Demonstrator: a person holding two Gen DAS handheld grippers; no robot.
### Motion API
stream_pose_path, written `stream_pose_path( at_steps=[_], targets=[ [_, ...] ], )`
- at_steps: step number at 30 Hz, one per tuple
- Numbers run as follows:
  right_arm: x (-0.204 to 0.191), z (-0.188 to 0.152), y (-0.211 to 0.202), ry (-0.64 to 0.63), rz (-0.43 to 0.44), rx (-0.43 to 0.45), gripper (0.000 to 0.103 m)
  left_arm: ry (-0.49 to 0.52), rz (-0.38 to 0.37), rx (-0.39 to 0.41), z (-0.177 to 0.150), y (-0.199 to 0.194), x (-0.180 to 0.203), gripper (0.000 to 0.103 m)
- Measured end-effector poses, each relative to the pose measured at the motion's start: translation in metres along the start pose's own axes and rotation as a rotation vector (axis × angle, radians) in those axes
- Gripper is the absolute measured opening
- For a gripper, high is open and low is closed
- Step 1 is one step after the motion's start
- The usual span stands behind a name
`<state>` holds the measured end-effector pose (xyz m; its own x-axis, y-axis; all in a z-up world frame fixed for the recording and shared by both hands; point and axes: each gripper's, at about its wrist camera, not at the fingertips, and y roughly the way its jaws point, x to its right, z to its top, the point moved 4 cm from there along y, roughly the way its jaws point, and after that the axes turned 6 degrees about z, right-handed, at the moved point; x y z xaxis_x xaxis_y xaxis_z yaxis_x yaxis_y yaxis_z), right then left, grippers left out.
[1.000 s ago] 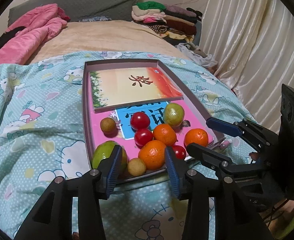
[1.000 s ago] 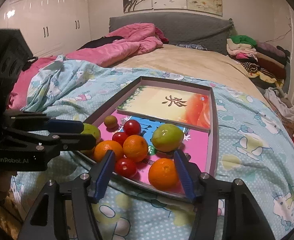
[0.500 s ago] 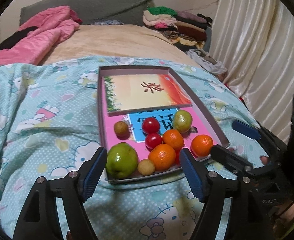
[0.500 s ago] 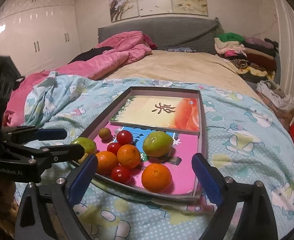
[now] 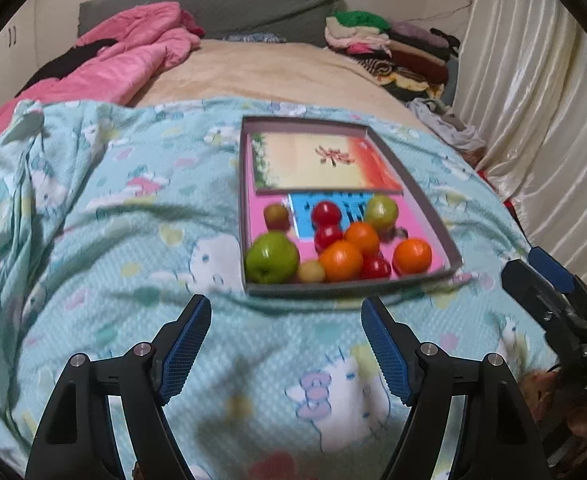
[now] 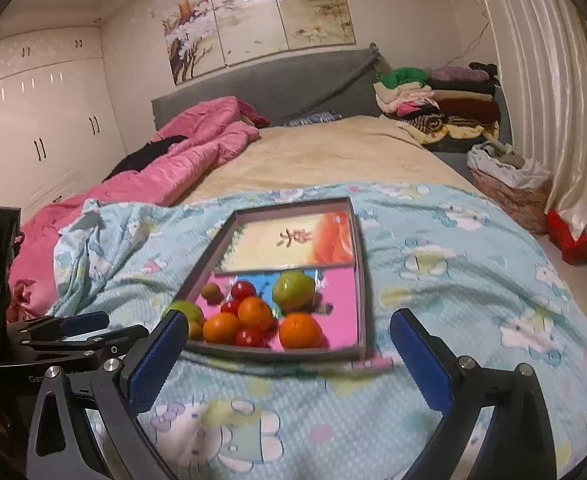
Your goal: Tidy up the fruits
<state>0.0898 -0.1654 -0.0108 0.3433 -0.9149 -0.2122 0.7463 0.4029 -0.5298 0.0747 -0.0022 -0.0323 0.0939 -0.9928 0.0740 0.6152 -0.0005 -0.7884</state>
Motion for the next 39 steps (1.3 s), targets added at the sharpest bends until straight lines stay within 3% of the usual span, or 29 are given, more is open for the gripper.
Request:
stream_pose_path(
  at_steps=[9,16,39],
  targets=[
    [-0.013,-0.029,-0.007,-0.036,-0.053,-0.071,0.102,-0.006,0.013,-0.04,-0.024,-0.008,0.005,0.079],
    [-0.021,-0.03,-0.02,-0.08,-0.049,-0.01,0.102,-0.023,0.024,-0.023,-0.03,-0.01,0.001,0.079],
    [-0.015,-0.035,-0.01,-0.067,-0.065,-0.039,0.102,-0.009,0.045,-0.006,-0.029,-0.009,0.001,0.079]
  ],
)
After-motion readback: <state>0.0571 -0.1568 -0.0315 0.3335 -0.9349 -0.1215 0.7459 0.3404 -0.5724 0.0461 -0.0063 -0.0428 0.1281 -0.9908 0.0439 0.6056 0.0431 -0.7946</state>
